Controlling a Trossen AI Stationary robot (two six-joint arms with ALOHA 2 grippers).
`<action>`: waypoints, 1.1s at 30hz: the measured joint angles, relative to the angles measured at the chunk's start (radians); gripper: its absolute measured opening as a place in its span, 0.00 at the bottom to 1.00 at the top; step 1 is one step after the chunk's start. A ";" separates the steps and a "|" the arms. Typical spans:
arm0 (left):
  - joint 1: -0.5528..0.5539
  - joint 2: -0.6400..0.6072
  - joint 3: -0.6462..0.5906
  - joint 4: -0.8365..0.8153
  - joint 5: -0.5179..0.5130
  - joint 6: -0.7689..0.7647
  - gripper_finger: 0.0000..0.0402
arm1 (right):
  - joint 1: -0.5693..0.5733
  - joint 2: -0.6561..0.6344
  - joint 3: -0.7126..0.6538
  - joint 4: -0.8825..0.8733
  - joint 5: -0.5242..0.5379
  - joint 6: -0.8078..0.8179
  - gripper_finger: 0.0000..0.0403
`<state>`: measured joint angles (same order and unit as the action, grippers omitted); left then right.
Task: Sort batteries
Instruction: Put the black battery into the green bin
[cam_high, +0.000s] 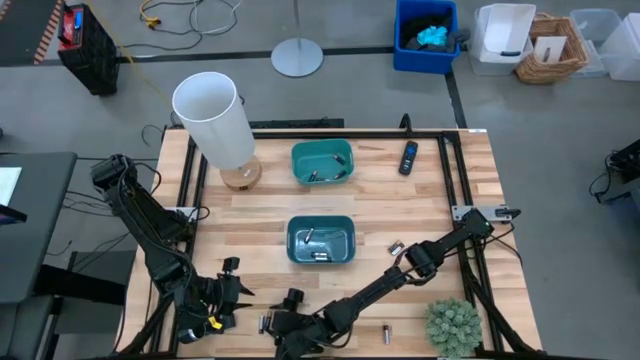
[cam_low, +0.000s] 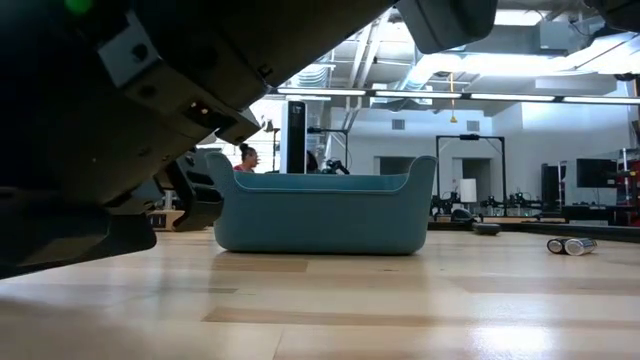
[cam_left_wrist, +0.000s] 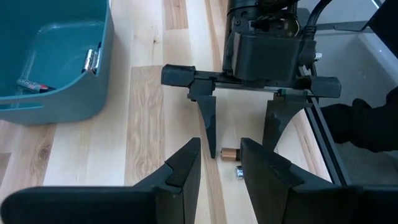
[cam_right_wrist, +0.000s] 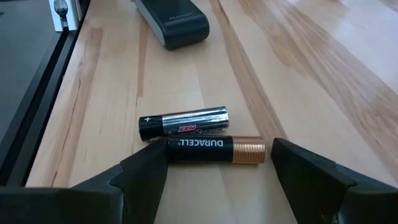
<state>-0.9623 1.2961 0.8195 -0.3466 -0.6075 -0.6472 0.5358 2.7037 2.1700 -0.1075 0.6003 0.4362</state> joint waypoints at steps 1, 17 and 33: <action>0.000 0.000 0.000 0.000 0.000 0.000 0.27 | 0.000 0.000 0.000 0.000 0.000 0.000 0.76; 0.000 0.000 0.000 0.000 0.000 0.000 0.27 | -0.015 0.000 0.000 -0.001 -0.001 0.010 0.68; 0.000 0.000 0.000 0.000 0.000 -0.002 0.27 | -0.016 0.000 0.000 -0.003 0.005 0.035 0.56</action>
<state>-0.9623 1.2961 0.8196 -0.3466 -0.6079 -0.6487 0.5194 2.7039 2.1700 -0.1106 0.6054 0.4709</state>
